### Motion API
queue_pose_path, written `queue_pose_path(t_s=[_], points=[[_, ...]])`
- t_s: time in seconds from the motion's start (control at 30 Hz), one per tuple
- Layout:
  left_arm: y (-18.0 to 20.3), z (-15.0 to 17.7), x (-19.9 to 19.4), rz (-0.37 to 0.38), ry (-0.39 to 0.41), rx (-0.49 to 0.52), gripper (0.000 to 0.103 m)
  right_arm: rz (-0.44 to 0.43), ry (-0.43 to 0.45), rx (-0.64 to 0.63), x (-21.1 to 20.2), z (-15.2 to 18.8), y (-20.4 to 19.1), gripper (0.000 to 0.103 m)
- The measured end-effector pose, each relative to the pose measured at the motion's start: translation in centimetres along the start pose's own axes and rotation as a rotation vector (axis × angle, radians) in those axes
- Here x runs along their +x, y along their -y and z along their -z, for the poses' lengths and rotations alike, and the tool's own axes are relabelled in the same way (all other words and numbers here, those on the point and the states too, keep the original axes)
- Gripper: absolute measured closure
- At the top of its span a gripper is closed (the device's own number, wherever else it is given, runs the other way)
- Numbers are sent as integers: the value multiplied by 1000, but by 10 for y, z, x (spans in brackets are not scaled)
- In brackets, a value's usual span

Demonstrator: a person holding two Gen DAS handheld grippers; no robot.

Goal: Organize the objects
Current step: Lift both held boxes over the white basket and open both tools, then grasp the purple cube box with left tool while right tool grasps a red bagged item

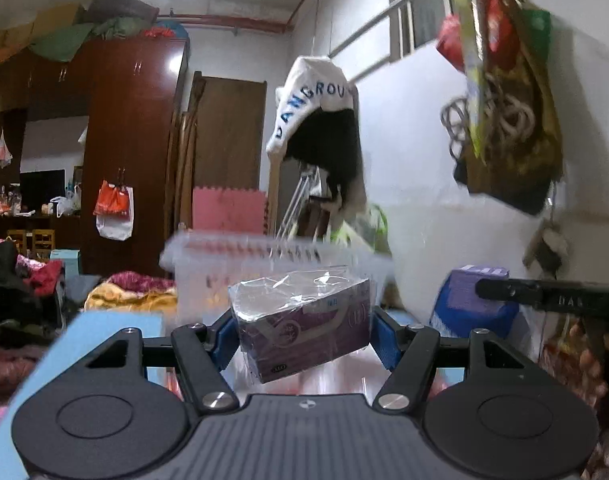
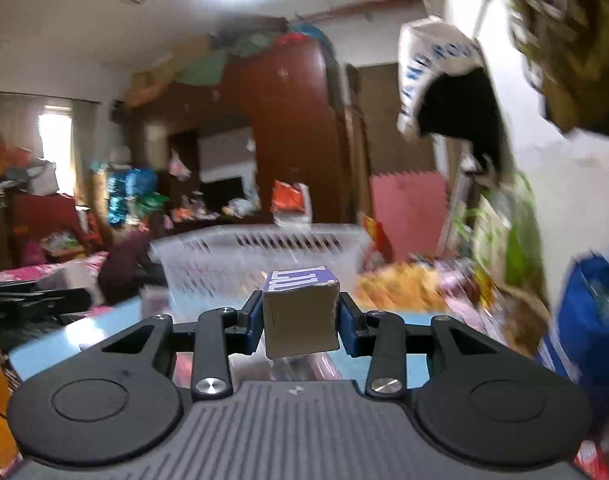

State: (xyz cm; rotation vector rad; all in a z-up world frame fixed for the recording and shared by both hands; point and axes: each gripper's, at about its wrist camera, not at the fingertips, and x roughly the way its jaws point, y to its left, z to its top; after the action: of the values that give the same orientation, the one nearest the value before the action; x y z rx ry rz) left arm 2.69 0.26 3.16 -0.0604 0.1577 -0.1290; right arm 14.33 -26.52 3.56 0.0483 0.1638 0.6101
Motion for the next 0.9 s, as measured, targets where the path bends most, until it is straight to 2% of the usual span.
queue_pose_path(t_s=[0.1, 0.23, 0.33, 0.4, 0.43, 0.47, 0.5, 0.63, 0.7, 0.8, 0.9], points=[[-6, -38, 39, -14, -23, 1, 34, -13, -5, -39, 36, -33, -12, 61], [-22, -75, 106, -67, -113, -27, 34, -28, -68, -66, 96, -60, -28, 61], [-41, -85, 150, -115, -201, -78, 33, -6, -115, -95, 134, -66, -34, 60], [-50, -82, 172, -108, -263, -86, 32, -20, -158, -85, 151, -63, -31, 55], [-54, -79, 178, -106, -280, -85, 23, -22, -159, -85, 154, -61, -30, 47], [-56, -77, 179, -110, -286, -92, 15, -19, -165, -94, 154, -59, -30, 30], [-57, -74, 175, -103, -270, -92, 2, -11, -155, -108, 149, -57, -31, 18], [-56, -72, 135, -95, -154, -68, 0, -26, -104, -113, 106, -52, -37, 7], [-52, -68, 111, -91, -137, -45, 0, -43, -84, -124, 81, -47, -40, 0], [-40, -53, 74, -84, -103, -10, 0, -40, -63, -165, 48, -27, -45, 0], [-30, -28, 40, -55, -63, 30, 0, -57, -74, -142, 20, 1, -39, 0]])
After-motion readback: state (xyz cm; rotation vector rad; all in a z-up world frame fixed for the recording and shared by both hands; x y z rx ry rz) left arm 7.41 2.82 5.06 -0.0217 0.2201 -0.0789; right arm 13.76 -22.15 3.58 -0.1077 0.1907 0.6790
